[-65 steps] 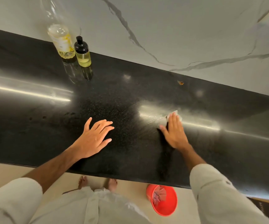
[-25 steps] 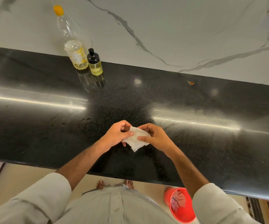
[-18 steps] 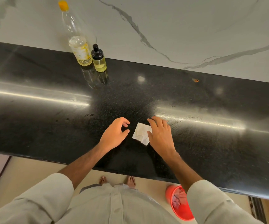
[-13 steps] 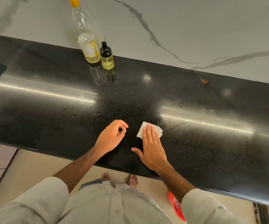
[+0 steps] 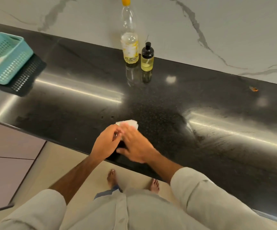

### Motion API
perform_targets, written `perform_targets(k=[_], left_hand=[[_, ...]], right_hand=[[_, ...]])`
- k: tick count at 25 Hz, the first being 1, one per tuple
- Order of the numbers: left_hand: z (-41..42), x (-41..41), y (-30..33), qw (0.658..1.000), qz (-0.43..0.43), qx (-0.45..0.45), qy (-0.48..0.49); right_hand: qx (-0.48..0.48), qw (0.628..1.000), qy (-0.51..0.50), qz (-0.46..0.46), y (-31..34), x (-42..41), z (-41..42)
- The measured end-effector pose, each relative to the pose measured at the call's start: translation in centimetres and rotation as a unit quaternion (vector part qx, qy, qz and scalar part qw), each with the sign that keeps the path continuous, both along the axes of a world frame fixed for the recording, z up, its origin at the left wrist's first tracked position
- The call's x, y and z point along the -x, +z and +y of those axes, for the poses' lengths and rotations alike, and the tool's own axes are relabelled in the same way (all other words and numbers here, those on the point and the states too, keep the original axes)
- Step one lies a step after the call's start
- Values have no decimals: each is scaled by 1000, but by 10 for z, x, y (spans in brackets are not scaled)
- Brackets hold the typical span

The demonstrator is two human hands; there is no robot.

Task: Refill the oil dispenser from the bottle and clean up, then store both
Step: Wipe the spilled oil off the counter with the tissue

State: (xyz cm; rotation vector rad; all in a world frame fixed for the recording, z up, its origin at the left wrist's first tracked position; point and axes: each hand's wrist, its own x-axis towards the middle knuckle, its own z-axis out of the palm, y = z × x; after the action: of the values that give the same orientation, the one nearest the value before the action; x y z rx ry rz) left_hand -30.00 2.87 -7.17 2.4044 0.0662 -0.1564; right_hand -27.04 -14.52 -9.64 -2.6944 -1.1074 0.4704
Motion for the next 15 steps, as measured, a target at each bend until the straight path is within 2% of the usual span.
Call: perform_targets(k=[3, 5, 7, 9, 10, 12, 15], left_hand=[[54, -1, 0, 998, -41, -30, -35], [81, -6, -7, 993, -62, -83, -53], [101, -12, -16, 986, -67, -143, -52], [122, -15, -24, 981, -74, -168, -59], [132, -15, -26, 980, -82, -171, -59], [153, -16, -29, 982, -88, -162, -43], [180, -24, -30, 986, -85, -139, -32]], right_hand=[[26, 998, 39, 36, 1, 52, -7], [43, 996, -60, 58, -2, 48, -38], [61, 978, -197, 16, -7, 2, -56], [82, 955, -284, -20, -4, -53, -40], [89, 952, -293, -29, -2, -68, -16], [67, 969, -239, -9, -3, -58, 57], [44, 998, -30, 43, 9, 33, 139]])
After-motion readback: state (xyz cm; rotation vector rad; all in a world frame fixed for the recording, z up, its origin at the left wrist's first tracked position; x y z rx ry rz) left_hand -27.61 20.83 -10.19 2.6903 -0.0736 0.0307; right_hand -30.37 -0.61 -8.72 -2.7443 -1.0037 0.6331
